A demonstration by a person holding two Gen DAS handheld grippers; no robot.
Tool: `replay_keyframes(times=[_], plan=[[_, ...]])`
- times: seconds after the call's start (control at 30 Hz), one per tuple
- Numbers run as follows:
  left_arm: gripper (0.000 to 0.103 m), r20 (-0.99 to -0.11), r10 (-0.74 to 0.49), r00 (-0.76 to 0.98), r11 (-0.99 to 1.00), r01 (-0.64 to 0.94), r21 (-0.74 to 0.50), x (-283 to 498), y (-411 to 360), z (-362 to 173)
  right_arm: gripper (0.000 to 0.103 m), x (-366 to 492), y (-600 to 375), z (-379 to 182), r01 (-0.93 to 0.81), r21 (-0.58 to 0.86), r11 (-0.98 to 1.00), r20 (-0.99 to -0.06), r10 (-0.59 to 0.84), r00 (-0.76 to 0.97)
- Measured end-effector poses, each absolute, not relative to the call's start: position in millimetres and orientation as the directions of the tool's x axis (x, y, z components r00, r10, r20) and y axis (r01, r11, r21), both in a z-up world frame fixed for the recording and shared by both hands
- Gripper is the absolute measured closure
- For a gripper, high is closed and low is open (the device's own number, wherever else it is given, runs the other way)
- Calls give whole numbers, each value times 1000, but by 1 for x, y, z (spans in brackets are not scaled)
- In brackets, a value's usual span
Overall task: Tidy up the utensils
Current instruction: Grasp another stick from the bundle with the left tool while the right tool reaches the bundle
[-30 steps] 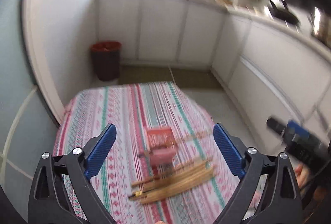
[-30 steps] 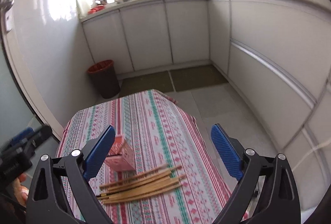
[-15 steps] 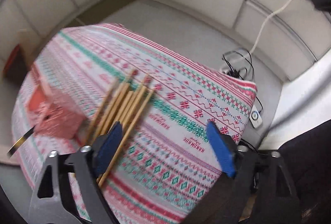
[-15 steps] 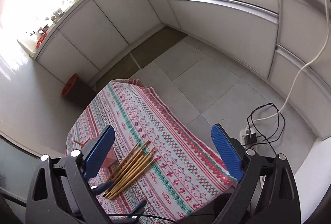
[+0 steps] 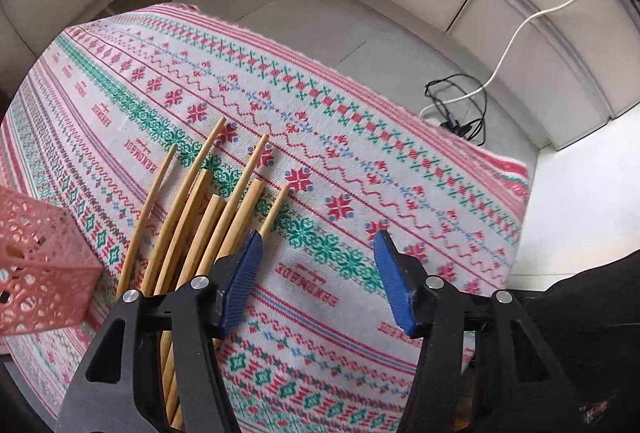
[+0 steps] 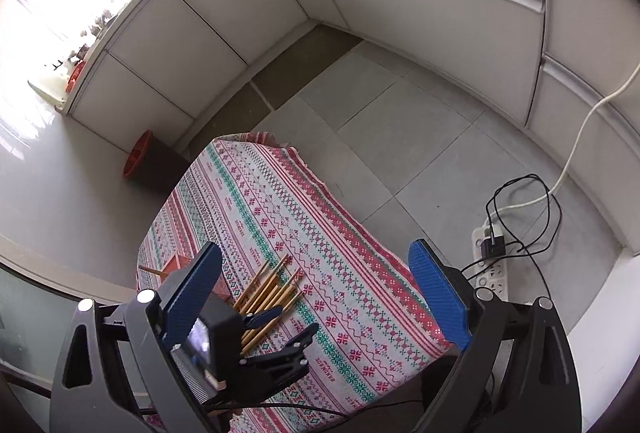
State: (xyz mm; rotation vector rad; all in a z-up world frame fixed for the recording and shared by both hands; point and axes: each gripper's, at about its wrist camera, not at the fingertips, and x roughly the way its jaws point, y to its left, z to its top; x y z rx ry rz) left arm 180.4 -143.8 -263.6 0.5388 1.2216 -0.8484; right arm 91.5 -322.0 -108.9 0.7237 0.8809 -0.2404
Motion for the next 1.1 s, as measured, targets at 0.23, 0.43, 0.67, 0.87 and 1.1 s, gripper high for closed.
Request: replay_keyframes(times=[0.23,0.43,0.67,0.87,1.1], plan=[[57,-963,-226,145,594,804,-18,188,-145,-279,11,94,-326,-117,494,476,728,-788,105,606],[89,-963,-202,178,616,787,16,179,-142,-279,11,103,-326,-137,510,475,717,-817,146,557],[99,-956,-156,249,709,702,67,138,-102,-269,12,122,-314,-182,583,452,675,-871,194,450],[99,-896,-257,361,792,610,18,98,-27,-191,33,155,-277,-241,600,464,651,-885,311,347],[99,-788,-359,501,855,514,-62,73,31,-119,67,186,-231,-274,608,445,658,-896,327,302]])
